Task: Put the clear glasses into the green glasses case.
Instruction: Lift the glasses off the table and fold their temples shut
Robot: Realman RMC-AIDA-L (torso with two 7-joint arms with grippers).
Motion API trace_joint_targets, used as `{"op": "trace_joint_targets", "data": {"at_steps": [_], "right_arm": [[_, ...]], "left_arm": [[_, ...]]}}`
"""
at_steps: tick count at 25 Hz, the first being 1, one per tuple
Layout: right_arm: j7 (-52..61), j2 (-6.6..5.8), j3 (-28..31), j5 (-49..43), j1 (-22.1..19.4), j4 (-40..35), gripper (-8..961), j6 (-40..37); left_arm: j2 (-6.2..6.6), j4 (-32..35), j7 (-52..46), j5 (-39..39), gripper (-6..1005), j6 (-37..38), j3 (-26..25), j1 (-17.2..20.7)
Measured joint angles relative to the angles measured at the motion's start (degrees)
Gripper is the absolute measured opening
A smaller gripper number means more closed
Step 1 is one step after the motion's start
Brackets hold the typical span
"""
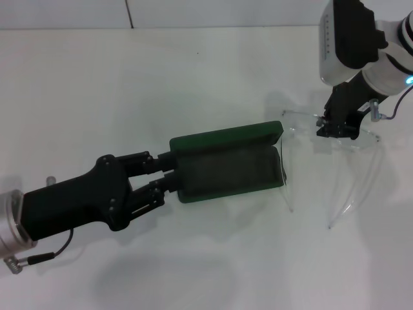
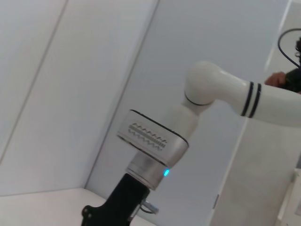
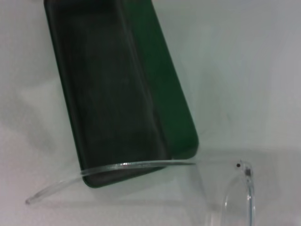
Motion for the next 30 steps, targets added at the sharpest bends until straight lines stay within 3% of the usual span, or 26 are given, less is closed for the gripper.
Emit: {"op": "trace_joint_targets", "data": {"at_steps": [11,16,17,24,30], "right_arm": [[1.7,0.31,-0.4,0.4,-6.2,-10.2,123,-3.0],[3.5,0.38,-0.5,1.0,-8.9,-15.7,120,-8.2],[5.4,0.38,-0.9,2.6,-11.1,-20.9,120,-11.9],[11.1,0.35,-2.0,12.3,-20.3,-37.5,118,-17.0],[11.4,0.22,-4.6,28.1,-28.7,-46.7,118,-14.1]], "left_arm": [[0.01,-0.2,0.2,0.1,287,0.6,-0.5,-0.3],[0.01,-0.1,0.1,-0.1,282,0.6,-0.5,-0.7],[0.01,-0.1,0.1,-0.1,281,0.6,-0.5,-0.8],[-0.15,0.0,-0.7,-1.1,275,1.5,-0.4,-2.1],[-0.27,-0.8,-4.0,-3.4,269,5.2,-0.3,-4.9]]}}
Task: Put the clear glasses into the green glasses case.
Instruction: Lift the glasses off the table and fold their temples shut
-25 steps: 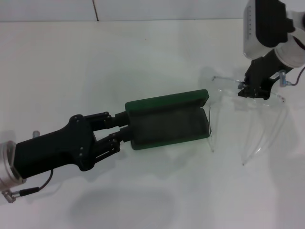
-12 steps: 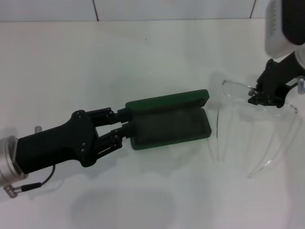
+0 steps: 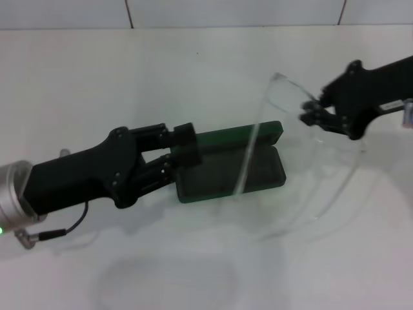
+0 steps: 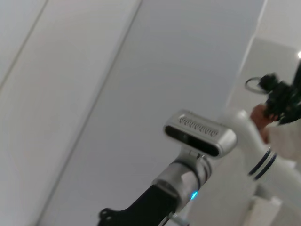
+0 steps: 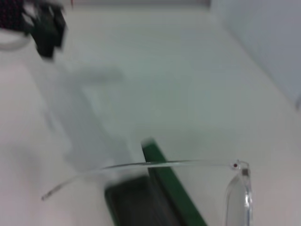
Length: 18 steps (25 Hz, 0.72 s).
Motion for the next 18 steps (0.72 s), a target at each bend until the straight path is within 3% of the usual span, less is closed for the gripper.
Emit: {"op": "trace_joint_targets", "data": {"at_steps": [7,18], "right_arm": [[-7.7,0.01,-9.7,12.6,-4.3,1.3,118,10.9],[-19.8,-0.03,-12.8,31.7,-3.0,9.7,118,12.8]], "left_arm": [[-0.14,-0.3,-1.0,-1.4,262,3.5,0.6,-2.8],[-0.16,-1.4,-0.4,-5.2,102,3.7,4.0,-3.6]]}}
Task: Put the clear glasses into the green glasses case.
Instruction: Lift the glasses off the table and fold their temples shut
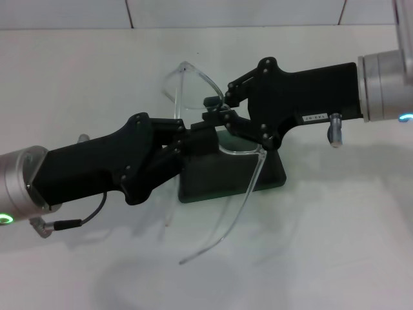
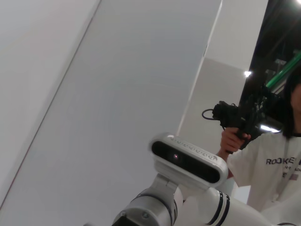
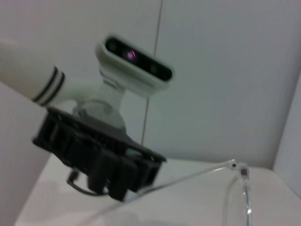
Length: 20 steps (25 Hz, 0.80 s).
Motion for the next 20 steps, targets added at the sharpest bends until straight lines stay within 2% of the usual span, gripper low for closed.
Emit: {"op": "trace_joint_targets", "data": {"at_steps": [2,13,20], "right_arm": [[-1.5,-0.01,0.0,2.0,0.1,1.3,118,-0.8],[-3.8,0.03,-0.2,5.5,0.0,4.8,117,-3.9],[-5.6,0.00,-0.2,8.3,0.0,7.1,117,-4.5]], "left_arm": [[0.00,-0.1,0.2,0.0,67,0.0,0.0,-0.1],[0.01,-0.9,1.2,-0.1,68,-0.2,0.0,-0.2],[0.07,-4.2,3.0,-0.2,67,-0.7,-1.3,-0.7]]}}
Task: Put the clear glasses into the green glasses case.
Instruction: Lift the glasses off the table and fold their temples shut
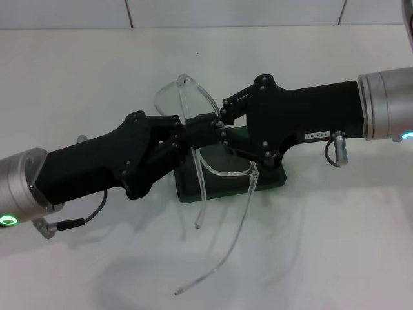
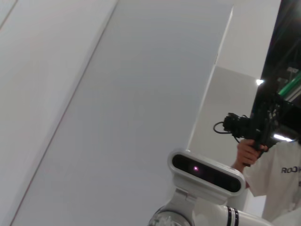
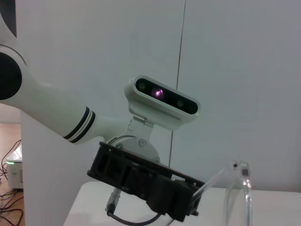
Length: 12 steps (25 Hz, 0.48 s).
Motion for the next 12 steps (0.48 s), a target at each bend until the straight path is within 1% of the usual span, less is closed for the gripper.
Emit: {"op": "trace_joint_targets", "data": {"at_steps": [12], "right_arm": [[-1.0,0.14,-0.3,1.9,-0.2,1.0,117,-0.6]], "left_arm": [[-0.04,-2.9,2.5,-0.1,68,-0.6,-0.9,0.0]]}}
